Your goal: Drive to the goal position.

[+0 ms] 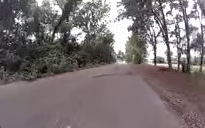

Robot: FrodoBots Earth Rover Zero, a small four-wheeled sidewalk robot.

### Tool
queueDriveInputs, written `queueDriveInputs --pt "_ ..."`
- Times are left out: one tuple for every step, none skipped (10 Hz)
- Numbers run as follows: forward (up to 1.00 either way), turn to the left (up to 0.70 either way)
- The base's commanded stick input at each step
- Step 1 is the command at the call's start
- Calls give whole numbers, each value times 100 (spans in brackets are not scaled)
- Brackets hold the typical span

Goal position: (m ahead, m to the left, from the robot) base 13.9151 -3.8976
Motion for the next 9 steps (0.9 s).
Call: queueDriveInputs --pt "100 -11" --pt "100 -11" --pt "100 -11" --pt "100 -11" --pt "100 -11" --pt "100 -11" --pt "100 -11" --pt "100 -12" --pt "100 -12"
